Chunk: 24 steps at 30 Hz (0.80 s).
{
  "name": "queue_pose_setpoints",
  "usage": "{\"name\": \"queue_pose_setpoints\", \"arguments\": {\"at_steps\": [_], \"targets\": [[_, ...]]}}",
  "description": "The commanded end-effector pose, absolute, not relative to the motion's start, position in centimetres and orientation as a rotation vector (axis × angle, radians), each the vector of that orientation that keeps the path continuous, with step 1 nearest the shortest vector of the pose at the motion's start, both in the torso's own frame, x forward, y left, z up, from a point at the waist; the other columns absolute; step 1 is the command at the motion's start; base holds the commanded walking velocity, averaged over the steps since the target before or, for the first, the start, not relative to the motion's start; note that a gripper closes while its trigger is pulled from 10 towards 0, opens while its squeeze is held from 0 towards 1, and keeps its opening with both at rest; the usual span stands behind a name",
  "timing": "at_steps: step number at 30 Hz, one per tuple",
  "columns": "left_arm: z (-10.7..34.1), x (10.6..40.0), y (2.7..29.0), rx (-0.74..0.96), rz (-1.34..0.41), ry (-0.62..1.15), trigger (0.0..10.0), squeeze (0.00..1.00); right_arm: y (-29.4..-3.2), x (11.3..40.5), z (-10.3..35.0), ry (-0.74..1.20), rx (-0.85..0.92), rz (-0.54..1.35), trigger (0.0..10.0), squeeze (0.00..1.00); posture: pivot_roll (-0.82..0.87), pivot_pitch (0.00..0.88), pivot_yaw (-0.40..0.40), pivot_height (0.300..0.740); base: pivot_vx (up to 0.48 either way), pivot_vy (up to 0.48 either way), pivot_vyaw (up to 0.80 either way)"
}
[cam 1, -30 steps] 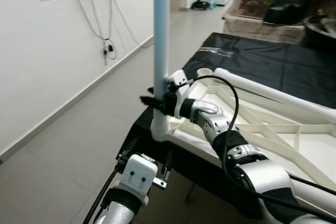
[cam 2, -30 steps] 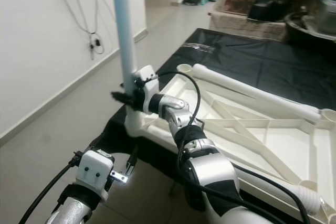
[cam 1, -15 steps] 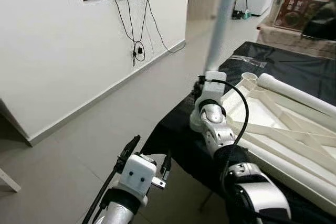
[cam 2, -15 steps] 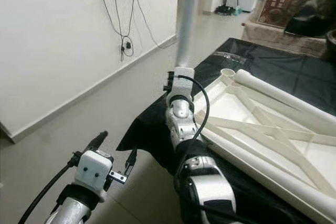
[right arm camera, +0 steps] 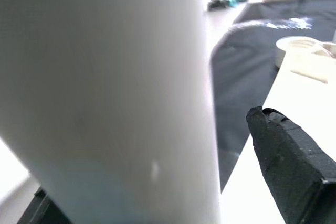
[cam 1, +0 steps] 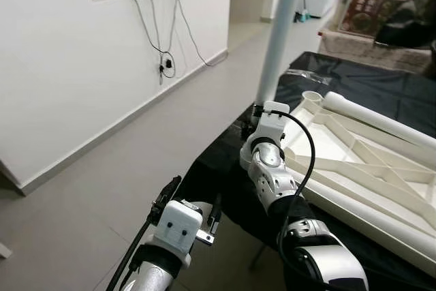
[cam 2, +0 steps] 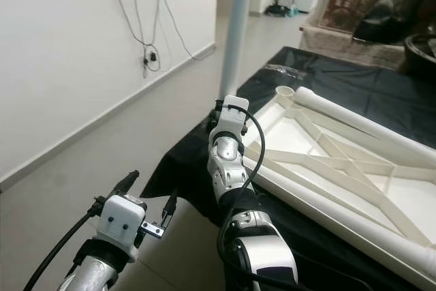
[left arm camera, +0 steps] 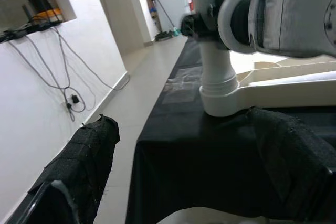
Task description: Building children table
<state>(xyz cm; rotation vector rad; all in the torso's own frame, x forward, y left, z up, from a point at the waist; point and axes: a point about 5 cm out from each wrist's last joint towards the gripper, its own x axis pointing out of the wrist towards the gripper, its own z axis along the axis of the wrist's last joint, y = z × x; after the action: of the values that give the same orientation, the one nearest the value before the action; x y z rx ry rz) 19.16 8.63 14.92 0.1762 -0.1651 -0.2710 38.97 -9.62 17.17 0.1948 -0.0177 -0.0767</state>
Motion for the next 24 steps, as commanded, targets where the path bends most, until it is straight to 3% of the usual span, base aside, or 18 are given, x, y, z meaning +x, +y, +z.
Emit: {"name": "queue_pose_setpoints", "arguments": {"at_steps": [1, 7, 8, 9, 10, 13, 16, 24], "targets": [[14.7, 19.2, 8.7, 0.173, -0.270, -0.159, 10.0, 0.00, -9.2, 39.3, 18.3, -0.079, 0.230, 0.039, 10.0, 0.00, 0.07, 0.036, -0.029, 0.740, 0.000, 0.000, 0.00], [14.7, 19.2, 8.6, 0.173, -0.270, -0.159, 10.0, 0.00, -8.3, 39.4, 19.3, -0.110, 0.258, 0.376, 10.0, 0.00, 0.07, 0.039, -0.023, 0.740, 0.000, 0.000, 0.00], [14.7, 19.2, 8.6, 0.172, -0.270, -0.160, 10.0, 0.00, -7.9, 39.3, 19.2, -0.073, 0.247, 0.536, 10.0, 0.00, 0.07, 0.039, -0.023, 0.740, 0.000, 0.000, 0.00], [14.7, 19.2, 8.6, 0.172, -0.270, -0.160, 10.0, 0.00, -7.9, 39.3, 19.2, -0.073, 0.247, 0.536, 10.0, 0.00, 0.07, 0.039, -0.023, 0.740, 0.000, 0.000, 0.00], [14.8, 19.2, 8.6, 0.172, -0.270, -0.161, 10.0, 0.00, -7.5, 38.8, 18.7, -0.010, 0.195, 0.784, 10.0, 0.00, 0.07, 0.039, -0.023, 0.740, 0.000, 0.000, 0.00], [14.8, 19.2, 8.6, 0.173, -0.270, -0.161, 10.0, 0.00, -7.5, 38.6, 18.5, 0.011, 0.171, 0.860, 10.0, 0.00, 0.07, 0.039, -0.023, 0.740, 0.000, 0.000, 0.00], [14.8, 19.3, 8.7, 0.174, -0.268, -0.163, 10.0, 0.00, -7.0, 37.6, 18.0, 0.102, 0.103, 1.145, 10.0, 0.00, 0.08, 0.039, -0.027, 0.740, 0.000, 0.000, 0.00], [14.8, 19.2, 8.7, 0.176, -0.266, -0.163, 10.0, 0.00, -5.8, 36.2, 17.2, 0.177, -0.001, 1.418, 10.0, 0.00, 0.09, 0.044, -0.032, 0.740, 0.000, 0.000, 0.00]]}}
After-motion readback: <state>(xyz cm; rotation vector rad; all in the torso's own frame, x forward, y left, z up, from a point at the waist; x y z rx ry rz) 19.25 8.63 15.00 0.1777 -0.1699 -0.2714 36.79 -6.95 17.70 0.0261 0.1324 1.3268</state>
